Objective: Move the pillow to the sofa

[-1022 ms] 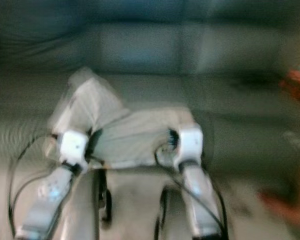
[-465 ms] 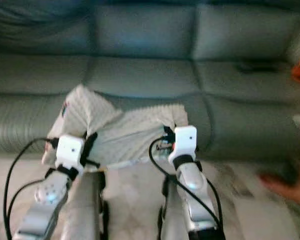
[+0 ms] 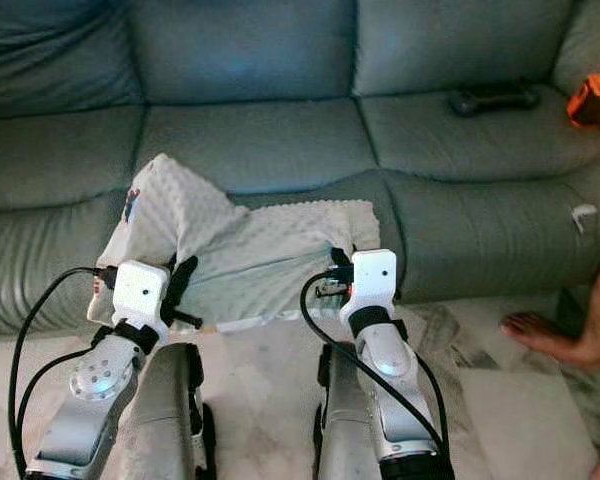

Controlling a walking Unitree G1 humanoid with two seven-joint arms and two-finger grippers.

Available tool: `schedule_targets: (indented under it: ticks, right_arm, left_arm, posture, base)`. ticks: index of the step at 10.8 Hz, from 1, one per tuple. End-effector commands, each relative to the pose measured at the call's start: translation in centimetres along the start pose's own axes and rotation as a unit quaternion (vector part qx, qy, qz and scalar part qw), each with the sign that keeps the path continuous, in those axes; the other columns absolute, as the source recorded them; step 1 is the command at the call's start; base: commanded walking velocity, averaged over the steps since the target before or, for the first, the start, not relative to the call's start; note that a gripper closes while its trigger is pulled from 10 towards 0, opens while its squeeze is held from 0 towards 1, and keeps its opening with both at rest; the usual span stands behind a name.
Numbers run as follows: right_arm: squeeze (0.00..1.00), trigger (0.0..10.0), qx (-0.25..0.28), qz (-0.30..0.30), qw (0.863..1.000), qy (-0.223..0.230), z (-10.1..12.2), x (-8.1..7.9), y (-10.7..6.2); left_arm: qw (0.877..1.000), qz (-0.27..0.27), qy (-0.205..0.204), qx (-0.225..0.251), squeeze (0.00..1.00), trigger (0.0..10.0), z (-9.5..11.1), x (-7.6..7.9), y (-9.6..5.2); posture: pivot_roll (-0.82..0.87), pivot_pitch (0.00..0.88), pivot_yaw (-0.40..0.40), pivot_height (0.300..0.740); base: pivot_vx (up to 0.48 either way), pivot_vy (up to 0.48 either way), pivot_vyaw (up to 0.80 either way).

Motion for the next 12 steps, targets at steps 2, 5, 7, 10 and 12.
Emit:
schedule_targets:
  ticks: [2,5,7,10,12]
  right_arm:
    - [0.0,10.0,0.007,-0.015,1.0,0.001,0.29,0.73,-0.1]
    - [0.0,10.0,0.006,-0.01,1.0,-0.006,0.25,0.64,-0.29]
    - [0.0,10.0,0.007,-0.009,1.0,-0.005,0.31,0.68,-0.29]
    - [0.0,10.0,0.005,0.003,1.0,-0.006,0.17,0.23,-0.54]
    - [0.0,10.0,0.006,0.005,1.0,-0.008,0.16,0.06,-0.65]
  left_arm:
    - [1.0,-0.005,0.0,-0.003,0.0,10.0,-0.05,0.08,-0.15]
    - [1.0,-0.009,-0.005,-0.005,0.0,10.0,-0.17,0.35,-0.17]
    - [1.0,-0.011,-0.006,-0.006,0.0,10.0,-0.2,0.47,-0.17]
    - [1.0,-0.007,-0.002,-0.02,0.0,10.0,-0.8,0.55,-0.29]
    - [1.0,-0.01,-0.004,-0.018,0.0,10.0,-0.75,0.64,-0.39]
  posture:
    - [0.0,0.194,-0.012,0.603]
    - [-0.01,0.197,-0.016,0.603]
    - [-0.01,0.2,-0.019,0.603]
    - [-0.01,0.205,-0.023,0.603]
    - [-0.01,0.205,-0.024,0.603]
  base:
    - [0.268,0.0,0.0]
    - [0.29,0.0,0.0]
    - [0.304,0.0,0.0]
    - [0.0,0.0,0.0]
    - [0.0,0.0,0.62]
Point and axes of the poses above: a point about 5 cm out from each wrist's last joint towards the gripper, its own y axis pointing out of the wrist towards the gripper, its own z axis along the axis of the wrist's last joint, x = y × z, the point moved 4 cm from there along y, pointing out of the wrist towards the gripper, and after that the axes turned 6 degrees about -y, right-handed, at the moved point
